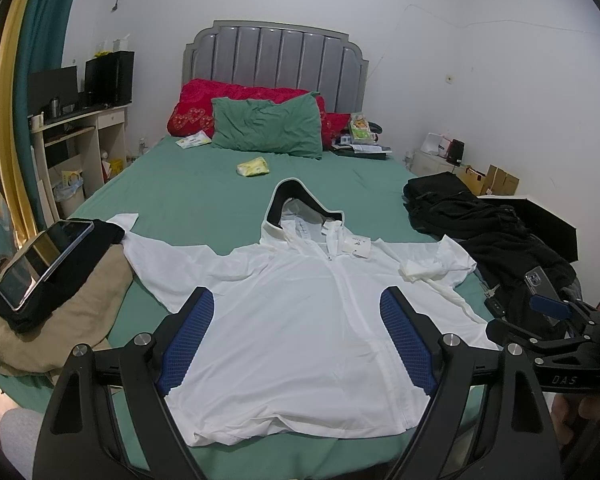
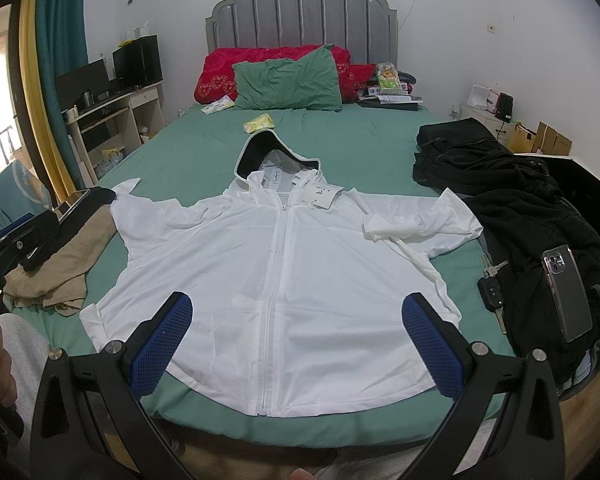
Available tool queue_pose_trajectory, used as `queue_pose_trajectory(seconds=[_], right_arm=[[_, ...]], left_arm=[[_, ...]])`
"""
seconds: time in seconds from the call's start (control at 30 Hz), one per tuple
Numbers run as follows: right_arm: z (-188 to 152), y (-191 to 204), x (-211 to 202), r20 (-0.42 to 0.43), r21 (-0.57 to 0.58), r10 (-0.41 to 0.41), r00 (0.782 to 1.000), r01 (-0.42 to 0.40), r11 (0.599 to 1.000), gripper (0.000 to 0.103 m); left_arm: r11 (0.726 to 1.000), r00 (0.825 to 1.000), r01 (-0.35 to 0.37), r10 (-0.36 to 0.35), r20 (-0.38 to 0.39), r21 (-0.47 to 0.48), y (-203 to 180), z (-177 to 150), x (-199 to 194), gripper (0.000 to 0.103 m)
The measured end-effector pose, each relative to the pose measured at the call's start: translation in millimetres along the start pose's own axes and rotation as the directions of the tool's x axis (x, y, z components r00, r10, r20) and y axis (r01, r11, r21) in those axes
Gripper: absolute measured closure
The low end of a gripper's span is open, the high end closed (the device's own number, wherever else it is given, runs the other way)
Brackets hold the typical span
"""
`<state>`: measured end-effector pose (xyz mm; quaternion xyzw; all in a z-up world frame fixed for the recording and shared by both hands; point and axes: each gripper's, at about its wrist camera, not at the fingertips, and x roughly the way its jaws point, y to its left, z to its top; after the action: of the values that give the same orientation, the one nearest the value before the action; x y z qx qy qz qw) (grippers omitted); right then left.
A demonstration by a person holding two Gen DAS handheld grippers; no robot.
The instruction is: Fold large clothes
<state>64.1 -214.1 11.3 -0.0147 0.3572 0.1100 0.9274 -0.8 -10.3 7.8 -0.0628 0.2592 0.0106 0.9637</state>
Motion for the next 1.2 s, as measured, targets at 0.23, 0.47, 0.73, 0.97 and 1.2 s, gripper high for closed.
queue_pose_trajectory(seconds=[0.23, 0.47, 0.73, 0.97, 1.2], right_arm=[[-0.1, -0.2, -0.1, 0.002, 0.0, 0.0, 1.0, 0.0, 1.0, 0.0], [-0.1, -0.6, -0.1, 0.001, -0.001, 0.0, 1.0, 0.0, 1.0, 0.0], [0.5, -3.2, 0.4, -0.001, 0.002, 0.0, 1.0, 0.0, 1.0, 0.0], [0.1, -2.7, 0.1, 0.0, 0.001, 0.001, 1.0, -0.001, 1.0, 0.0], [-0.7, -9.2, 0.4, -0.002, 0.004, -0.002, 1.0, 0.002, 1.0, 0.0]], left_arm=[[1.0, 1.0, 0.0, 0.0, 0.003, 0.001, 0.1, -0.4, 0.2, 0.015], [1.0, 1.0, -0.001, 0.001, 0.002, 0.001, -1.0, 0.5, -0.4, 0.015], [1.0, 1.0, -0.002, 0.002, 0.001, 0.0, -1.0, 0.7, -0.5, 0.016], [1.0, 1.0, -0.002, 0.002, 0.002, 0.0, -1.5, 1.9, -1.8, 0.015], [1.0, 1.0, -0.001, 0.001, 0.003, -0.002, -1.7, 2.5, -2.4, 0.015]])
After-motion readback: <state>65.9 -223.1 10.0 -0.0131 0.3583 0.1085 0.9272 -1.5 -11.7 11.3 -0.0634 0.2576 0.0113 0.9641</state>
